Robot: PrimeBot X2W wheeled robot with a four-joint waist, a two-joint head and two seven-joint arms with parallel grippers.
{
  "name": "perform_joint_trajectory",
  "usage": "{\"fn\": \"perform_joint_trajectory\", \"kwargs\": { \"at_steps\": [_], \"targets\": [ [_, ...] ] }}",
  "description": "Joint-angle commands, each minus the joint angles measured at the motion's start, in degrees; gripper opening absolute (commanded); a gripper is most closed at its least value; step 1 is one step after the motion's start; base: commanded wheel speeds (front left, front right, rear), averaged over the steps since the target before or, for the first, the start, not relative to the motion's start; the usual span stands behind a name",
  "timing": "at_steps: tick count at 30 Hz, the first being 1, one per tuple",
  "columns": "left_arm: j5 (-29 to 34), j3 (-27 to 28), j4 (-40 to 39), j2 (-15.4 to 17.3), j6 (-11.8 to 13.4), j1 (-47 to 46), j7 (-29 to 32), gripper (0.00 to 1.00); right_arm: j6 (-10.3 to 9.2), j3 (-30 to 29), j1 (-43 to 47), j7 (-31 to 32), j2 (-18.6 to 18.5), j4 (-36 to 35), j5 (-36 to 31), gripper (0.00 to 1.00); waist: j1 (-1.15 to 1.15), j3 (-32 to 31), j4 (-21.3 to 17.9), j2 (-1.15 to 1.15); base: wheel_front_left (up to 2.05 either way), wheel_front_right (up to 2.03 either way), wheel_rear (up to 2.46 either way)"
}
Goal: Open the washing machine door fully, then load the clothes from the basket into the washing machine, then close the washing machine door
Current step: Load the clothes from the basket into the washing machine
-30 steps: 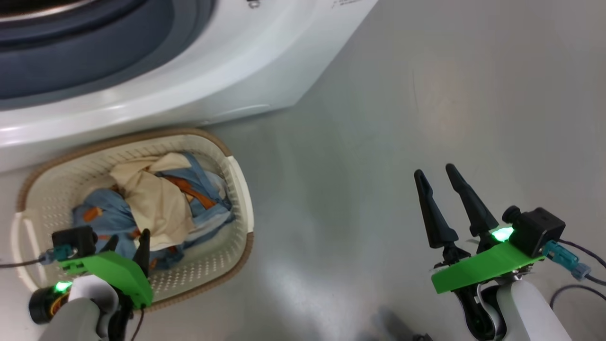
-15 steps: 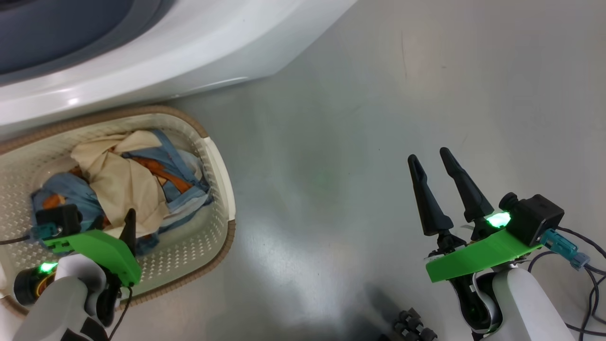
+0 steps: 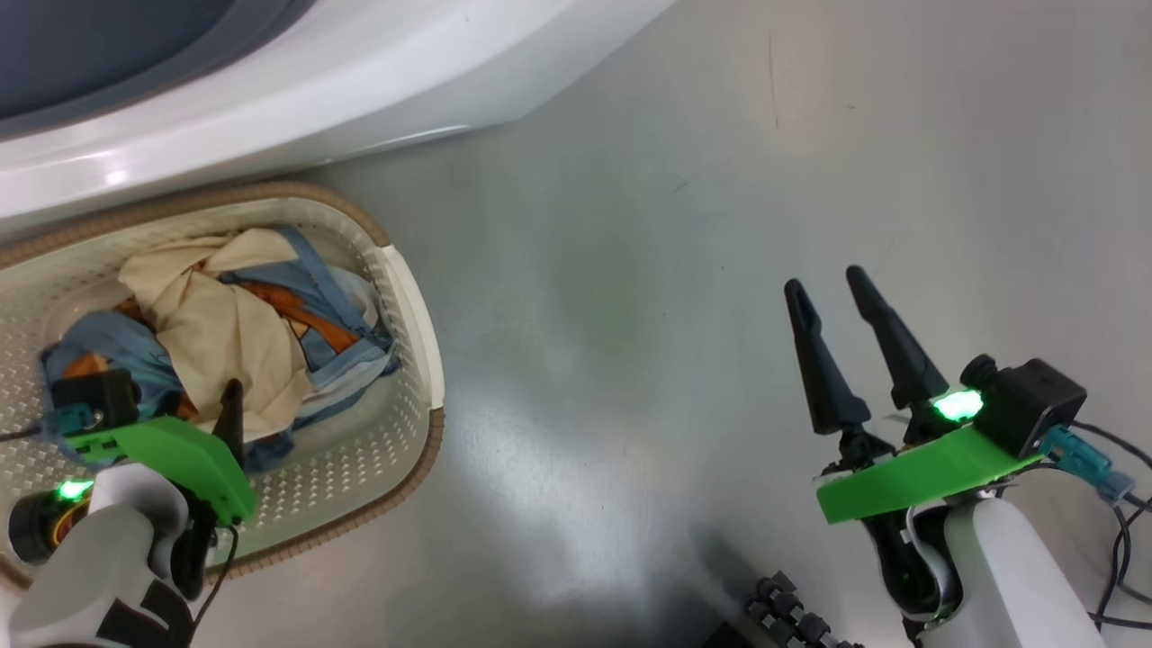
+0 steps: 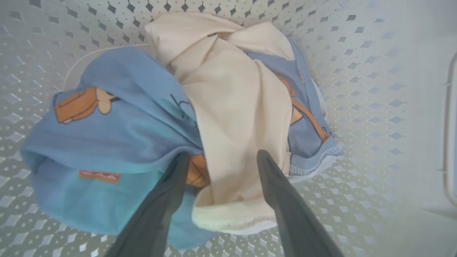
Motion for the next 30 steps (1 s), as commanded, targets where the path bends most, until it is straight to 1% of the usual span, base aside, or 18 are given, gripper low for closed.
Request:
{"fn": "perform_joint_trajectory", "kwargs": {
  "at_steps": [1,17,18,19,20,21,23,24,26,27,28,30],
  "targets": [
    [-0.6,0.6,0.5,1.5,-0.1,-0.2,-0.7,1.0,0.09,0.8,0.9,-0.7,-0.5,-1.3,0.0,1.0,0.0,0.3,-0.1,0.0,0.0,0.0,0.0],
    [-2.3,-2.5,4.6,1.1,-0.1,-3.6,-2.0,1.0,0.09,-0.1,0.8,-0.7,-0.8,-2.2,0.0,1.0,0.0,2.2,-0.5,0.0,0.0,0.0,0.0],
    [-2.4,-2.7,4.7,1.0,-0.1,-3.8,-2.0,0.98,0.09,-0.1,0.8,-0.7,-0.8,-2.2,0.0,1.0,0.0,2.4,-0.5,0.0,0.0,0.0,0.0],
    [-2.5,-2.9,4.8,1.0,-0.1,-4.0,-2.1,0.89,0.09,-0.2,0.8,-0.7,-0.9,-2.3,0.0,1.0,0.0,2.5,-0.4,0.0,0.0,0.0,0.0],
    [-2.7,-3.2,4.9,1.0,-0.1,-4.2,-2.2,0.58,0.09,-0.2,0.8,-0.7,-0.9,-2.3,0.0,1.0,0.0,2.7,-0.4,0.0,0.0,0.0,0.0],
    [-2.8,-3.4,5.0,1.0,-0.1,-4.3,-2.3,0.47,0.09,-0.2,0.8,-0.7,-0.9,-2.4,0.0,1.0,0.0,2.8,-0.4,0.0,0.0,0.0,0.0],
    [-3.0,-3.8,5.2,1.0,-0.1,-4.6,-2.5,0.33,0.09,-0.3,0.7,-0.7,-0.9,-2.4,0.0,1.0,0.0,3.0,-0.4,0.0,0.0,0.0,0.0],
    [-3.1,-4.0,5.3,1.0,-0.1,-4.7,-2.6,0.22,0.09,-0.3,0.6,-0.7,-1.0,-2.5,0.0,1.0,0.0,3.1,-0.4,0.0,0.0,0.0,0.0],
    [-3.3,-4.5,5.5,1.0,-0.1,-4.8,-2.9,0.1,0.09,-0.3,0.6,-0.7,-1.0,-2.5,0.0,1.0,0.0,3.3,-0.4,0.0,0.0,0.0,0.0],
    [-3.4,-4.7,5.6,1.0,-0.1,-4.9,-3.0,0.03,0.09,-0.3,0.5,-0.7,-1.1,-2.5,0.0,1.0,0.0,3.4,-0.4,0.0,0.0,0.0,0.0],
    [-3.6,-4.9,5.7,1.0,-0.1,-5.0,-3.1,0.0,0.09,-0.3,0.5,-0.7,-1.2,-2.5,0.0,1.0,0.0,3.5,-0.4,0.0,0.0,0.0,0.0],
    [-3.9,-5.6,5.8,0.8,-0.1,-5.2,-3.4,0.0,0.09,-0.5,0.4,-0.7,-1.3,-2.5,0.0,1.0,0.0,3.7,-0.2,0.0,0.0,0.0,0.0]
  ]
}}
